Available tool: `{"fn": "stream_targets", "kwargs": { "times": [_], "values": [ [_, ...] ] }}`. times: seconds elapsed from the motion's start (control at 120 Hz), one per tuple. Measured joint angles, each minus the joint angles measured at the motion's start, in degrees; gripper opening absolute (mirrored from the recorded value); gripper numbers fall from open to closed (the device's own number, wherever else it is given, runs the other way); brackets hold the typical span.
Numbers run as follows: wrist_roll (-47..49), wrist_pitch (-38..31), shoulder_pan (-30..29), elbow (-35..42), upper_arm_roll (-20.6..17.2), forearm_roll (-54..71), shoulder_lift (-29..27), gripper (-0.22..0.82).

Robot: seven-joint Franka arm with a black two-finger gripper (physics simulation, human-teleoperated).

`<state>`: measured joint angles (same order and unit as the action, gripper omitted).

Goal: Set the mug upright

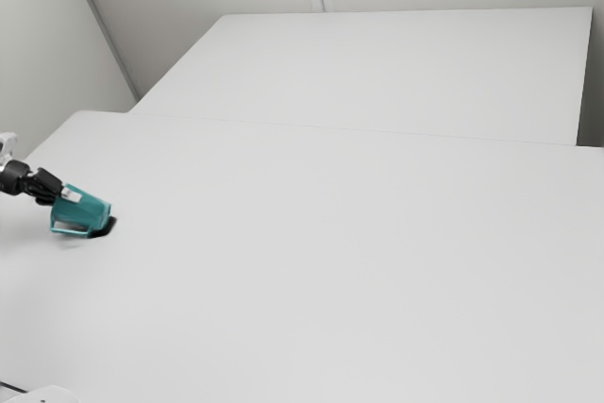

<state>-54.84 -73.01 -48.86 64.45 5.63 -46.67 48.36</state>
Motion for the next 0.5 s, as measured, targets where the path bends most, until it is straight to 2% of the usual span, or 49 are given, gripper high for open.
{"fn": "stream_targets", "kwargs": {
  "times": [0.142,0.242,0.392,0.5],
  "values": [
    [-0.12,1.84,-0.02,0.40,-0.84,-0.11,-1.93,-0.16],
    [-0.18,2.21,0.47,4.08,-1.33,0.31,-6.56,-0.16],
    [0.21,-1.79,3.90,16.30,-1.69,3.85,-18.17,-0.17],
    [1.34,-7.75,7.04,23.28,-4.85,9.85,-25.94,-0.18]
  ]
}}
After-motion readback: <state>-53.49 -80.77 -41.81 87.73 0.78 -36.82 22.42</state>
